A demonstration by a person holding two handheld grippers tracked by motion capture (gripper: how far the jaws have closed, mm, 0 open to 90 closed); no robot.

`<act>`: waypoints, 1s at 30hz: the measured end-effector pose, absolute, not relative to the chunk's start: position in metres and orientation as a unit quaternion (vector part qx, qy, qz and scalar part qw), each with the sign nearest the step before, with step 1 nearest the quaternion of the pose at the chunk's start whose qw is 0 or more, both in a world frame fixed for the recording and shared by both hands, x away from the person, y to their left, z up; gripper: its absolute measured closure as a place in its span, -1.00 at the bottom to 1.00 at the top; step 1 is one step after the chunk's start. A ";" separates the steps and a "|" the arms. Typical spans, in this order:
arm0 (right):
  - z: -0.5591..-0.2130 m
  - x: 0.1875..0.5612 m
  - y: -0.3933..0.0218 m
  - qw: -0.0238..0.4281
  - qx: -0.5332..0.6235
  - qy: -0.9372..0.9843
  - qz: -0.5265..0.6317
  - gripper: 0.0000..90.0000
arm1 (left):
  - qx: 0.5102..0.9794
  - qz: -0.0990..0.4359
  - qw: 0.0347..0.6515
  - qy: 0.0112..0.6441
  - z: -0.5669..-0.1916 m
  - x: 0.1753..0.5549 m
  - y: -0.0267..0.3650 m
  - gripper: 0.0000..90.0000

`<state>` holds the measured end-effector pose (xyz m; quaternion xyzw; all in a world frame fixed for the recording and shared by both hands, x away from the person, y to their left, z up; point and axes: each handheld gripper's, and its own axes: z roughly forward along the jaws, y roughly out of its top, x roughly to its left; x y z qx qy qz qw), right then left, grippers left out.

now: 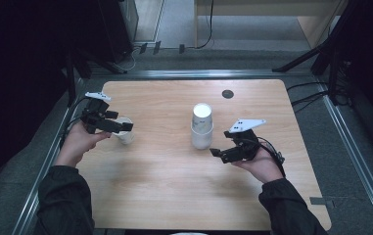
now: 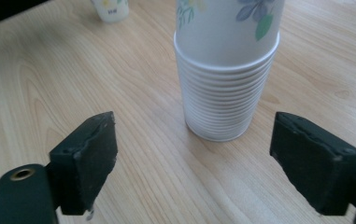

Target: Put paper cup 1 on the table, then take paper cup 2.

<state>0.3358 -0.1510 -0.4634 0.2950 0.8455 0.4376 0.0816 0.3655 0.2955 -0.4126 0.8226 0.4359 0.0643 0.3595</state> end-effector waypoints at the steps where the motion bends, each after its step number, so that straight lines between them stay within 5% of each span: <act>1: -0.462 0.337 -0.152 0.081 0.299 0.843 0.440 -0.59 | 0.824 0.063 0.361 0.432 -0.412 0.365 0.293 -0.84; 30: -0.419 0.389 -0.144 0.064 0.230 0.883 0.404 -0.52 | 0.855 0.024 0.380 0.351 -0.421 0.345 0.235 -0.84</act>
